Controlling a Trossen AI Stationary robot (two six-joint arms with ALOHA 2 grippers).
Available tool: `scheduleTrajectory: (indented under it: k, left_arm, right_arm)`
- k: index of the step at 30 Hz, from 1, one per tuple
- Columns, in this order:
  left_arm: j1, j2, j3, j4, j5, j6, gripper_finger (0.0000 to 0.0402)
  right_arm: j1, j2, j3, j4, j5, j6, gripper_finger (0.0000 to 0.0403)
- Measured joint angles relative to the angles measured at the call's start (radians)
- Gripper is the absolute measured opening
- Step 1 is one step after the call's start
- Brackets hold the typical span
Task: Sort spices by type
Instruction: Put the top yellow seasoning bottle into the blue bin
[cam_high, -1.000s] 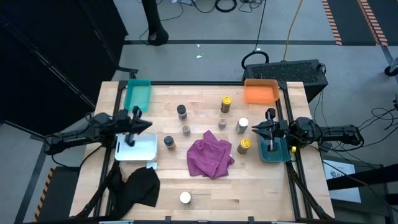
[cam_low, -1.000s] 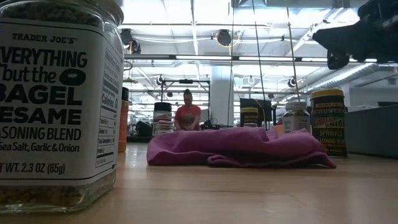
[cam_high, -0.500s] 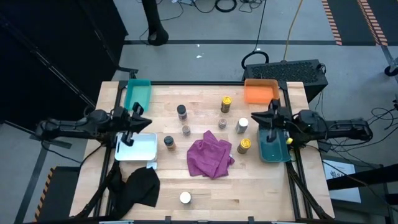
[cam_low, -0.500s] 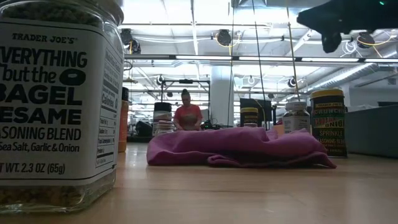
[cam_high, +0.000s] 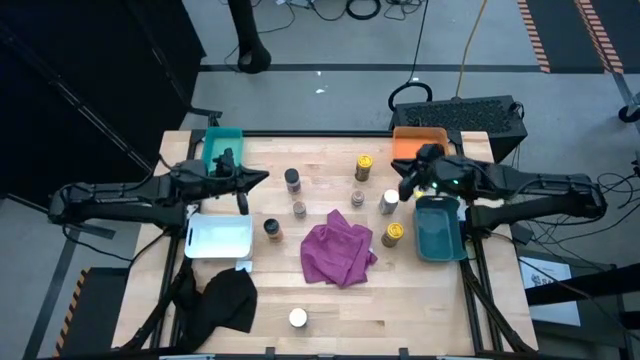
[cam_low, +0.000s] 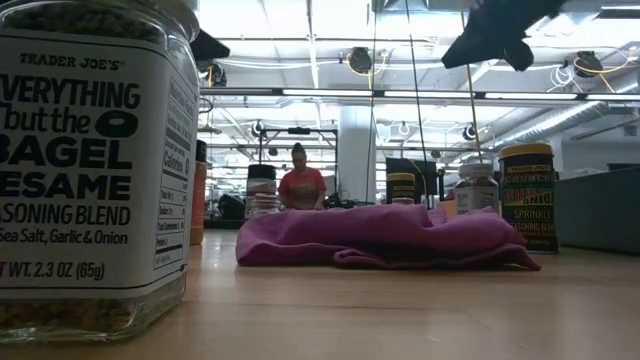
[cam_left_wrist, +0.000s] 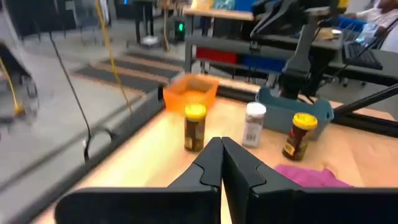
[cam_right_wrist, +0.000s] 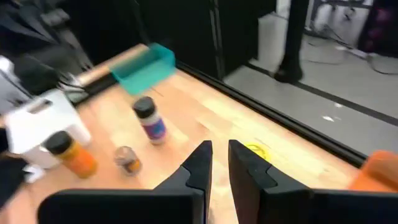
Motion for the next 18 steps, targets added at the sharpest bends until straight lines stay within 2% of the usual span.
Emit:
scheduleTrajectory:
  k: [3,7,11,16,18]
  left_arm:
    - [0.0,0.001,0.0,0.026,0.0,0.053,0.0008]
    - [-0.001,0.002,0.0,0.025,0.0,0.052,0.0008]
    - [-0.001,0.003,0.0,0.026,0.0,0.05,0.0008]
    - [-0.001,0.003,0.0,0.025,0.0,0.052,0.0008]
    - [-0.001,0.003,0.0,0.027,0.0,0.073,0.0008]
  right_arm:
    - [-0.041,0.08,0.086,-0.075,-0.017,0.0,0.0036]
    - [-0.096,0.175,0.171,-0.15,-0.1,0.013,0.0036]
    - [-0.132,0.236,0.222,-0.206,-0.139,0.02,0.0036]
    - [-0.16,0.259,0.239,-0.248,-0.233,-0.123,0.0036]
    - [-0.163,0.255,0.239,-0.271,-0.241,-0.169,0.0036]
